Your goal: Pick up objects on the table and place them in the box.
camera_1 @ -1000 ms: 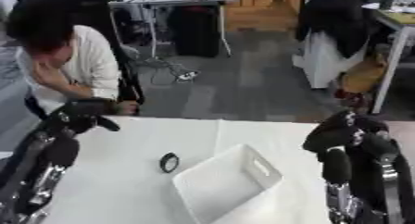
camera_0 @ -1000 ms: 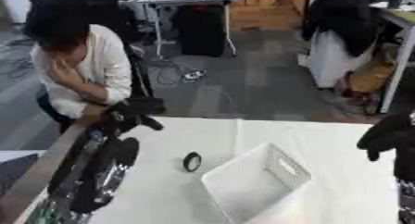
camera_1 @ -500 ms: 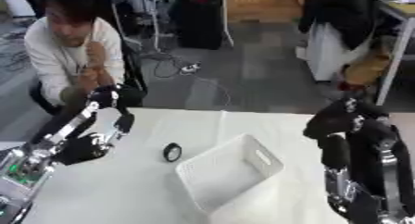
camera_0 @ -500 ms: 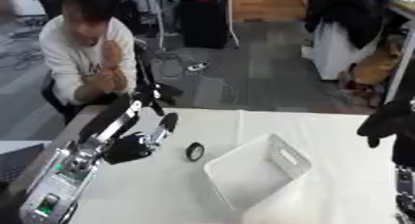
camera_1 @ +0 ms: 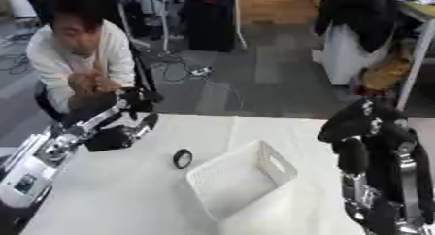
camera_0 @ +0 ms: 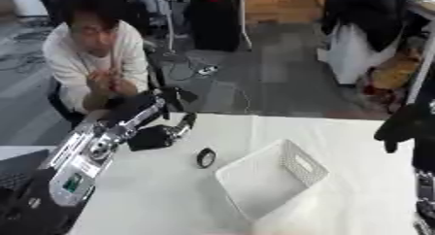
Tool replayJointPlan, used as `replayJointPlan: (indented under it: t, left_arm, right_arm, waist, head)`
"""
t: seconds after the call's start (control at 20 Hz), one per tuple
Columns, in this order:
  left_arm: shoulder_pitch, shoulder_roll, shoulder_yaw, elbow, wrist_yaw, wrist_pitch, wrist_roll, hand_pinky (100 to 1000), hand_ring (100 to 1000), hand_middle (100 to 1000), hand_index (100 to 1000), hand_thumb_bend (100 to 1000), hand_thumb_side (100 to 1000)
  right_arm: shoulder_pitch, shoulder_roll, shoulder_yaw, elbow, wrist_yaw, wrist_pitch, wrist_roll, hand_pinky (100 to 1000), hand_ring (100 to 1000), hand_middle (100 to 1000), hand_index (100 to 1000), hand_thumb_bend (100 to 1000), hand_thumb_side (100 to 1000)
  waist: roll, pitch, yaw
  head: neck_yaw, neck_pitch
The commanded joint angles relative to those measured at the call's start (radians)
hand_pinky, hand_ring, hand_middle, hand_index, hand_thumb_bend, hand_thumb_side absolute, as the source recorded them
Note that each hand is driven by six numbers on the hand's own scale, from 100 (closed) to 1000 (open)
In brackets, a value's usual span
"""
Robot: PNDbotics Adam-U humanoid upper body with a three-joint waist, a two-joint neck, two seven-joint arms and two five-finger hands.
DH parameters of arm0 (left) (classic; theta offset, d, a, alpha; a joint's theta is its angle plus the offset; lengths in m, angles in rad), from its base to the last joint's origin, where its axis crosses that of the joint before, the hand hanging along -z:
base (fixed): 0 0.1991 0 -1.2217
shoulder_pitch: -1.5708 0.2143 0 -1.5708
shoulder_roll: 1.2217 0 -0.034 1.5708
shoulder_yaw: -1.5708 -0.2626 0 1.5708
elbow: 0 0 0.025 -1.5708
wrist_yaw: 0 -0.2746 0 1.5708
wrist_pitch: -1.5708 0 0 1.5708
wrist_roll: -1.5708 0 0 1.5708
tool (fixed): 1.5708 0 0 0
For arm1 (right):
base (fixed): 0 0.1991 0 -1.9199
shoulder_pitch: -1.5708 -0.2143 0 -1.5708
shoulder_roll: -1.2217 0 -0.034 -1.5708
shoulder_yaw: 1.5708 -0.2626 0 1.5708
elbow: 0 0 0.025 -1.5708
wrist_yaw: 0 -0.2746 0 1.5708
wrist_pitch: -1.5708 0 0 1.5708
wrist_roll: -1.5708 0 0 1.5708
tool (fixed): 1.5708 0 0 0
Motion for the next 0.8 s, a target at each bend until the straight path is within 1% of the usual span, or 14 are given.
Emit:
replayJointPlan:
  t: [0.05, 0.15, 0.2, 0.25, 0.3, 0.4, 0.6, 0.65, 0.75, 0.8]
  left_arm:
    - [-0.067, 0.025, -0.012, 0.088, -0.052, -0.001, -0.084, 530, 658, 787, 902, 607, 825]
    - [-0.097, 0.023, -0.016, 0.143, -0.088, -0.001, -0.123, 534, 656, 787, 902, 616, 817]
    - [-0.111, 0.021, -0.018, 0.167, -0.106, -0.002, -0.137, 539, 651, 787, 900, 644, 802]
    - [-0.124, 0.019, -0.022, 0.191, -0.126, -0.006, -0.149, 539, 650, 788, 901, 632, 813]
    - [-0.132, 0.016, -0.024, 0.21, -0.141, -0.011, -0.155, 538, 652, 791, 902, 690, 785]
    - [-0.152, 0.007, -0.029, 0.256, -0.18, -0.014, -0.172, 534, 651, 791, 901, 726, 771]
    - [-0.188, -0.01, -0.03, 0.333, -0.24, -0.026, -0.177, 515, 639, 794, 905, 843, 745]
    - [-0.197, -0.013, -0.029, 0.35, -0.251, -0.03, -0.177, 515, 636, 791, 903, 859, 740]
    - [-0.212, -0.019, -0.028, 0.38, -0.27, -0.036, -0.181, 518, 655, 798, 905, 906, 745]
    - [-0.221, -0.024, -0.028, 0.398, -0.281, -0.036, -0.194, 547, 686, 814, 910, 944, 765]
  right_arm:
    - [-0.011, -0.004, 0.002, -0.014, -0.006, 0.002, 0.006, 168, 398, 460, 538, 108, 604]
    - [-0.01, -0.004, 0.002, -0.013, -0.007, 0.002, 0.007, 167, 397, 460, 538, 108, 604]
    - [-0.009, -0.004, 0.003, -0.013, -0.008, 0.002, 0.008, 167, 397, 459, 538, 108, 604]
    - [-0.008, -0.004, 0.003, -0.013, -0.009, 0.002, 0.008, 167, 397, 460, 538, 108, 604]
    - [-0.007, -0.004, 0.004, -0.013, -0.009, 0.002, 0.009, 167, 397, 459, 538, 108, 604]
    - [-0.006, -0.003, 0.005, -0.013, -0.01, 0.002, 0.01, 166, 397, 459, 538, 108, 605]
    - [-0.007, -0.004, 0.006, -0.012, -0.011, 0.002, 0.012, 165, 396, 459, 538, 108, 605]
    - [-0.007, -0.004, 0.006, -0.011, -0.011, 0.002, 0.012, 165, 396, 459, 538, 108, 605]
    - [-0.007, -0.004, 0.006, -0.01, -0.011, 0.002, 0.013, 164, 396, 458, 538, 108, 605]
    - [-0.007, -0.004, 0.007, -0.01, -0.011, 0.002, 0.013, 164, 396, 458, 538, 108, 605]
  waist:
    - [0.003, -0.02, -0.002]
    - [0.005, -0.022, -0.003]
    - [0.006, -0.022, -0.004]
    - [0.007, -0.023, -0.004]
    - [0.008, -0.023, -0.005]
    - [0.009, -0.023, -0.006]
    - [0.01, -0.024, -0.01]
    - [0.01, -0.024, -0.011]
    - [0.01, -0.024, -0.012]
    - [0.01, -0.025, -0.013]
  head:
    - [0.01, 0.003]
    - [0.01, 0.003]
    - [0.011, 0.004]
    - [0.012, 0.004]
    - [0.013, 0.004]
    - [0.015, 0.004]
    - [0.013, 0.004]
    - [0.013, 0.004]
    - [0.015, 0.005]
    - [0.016, 0.005]
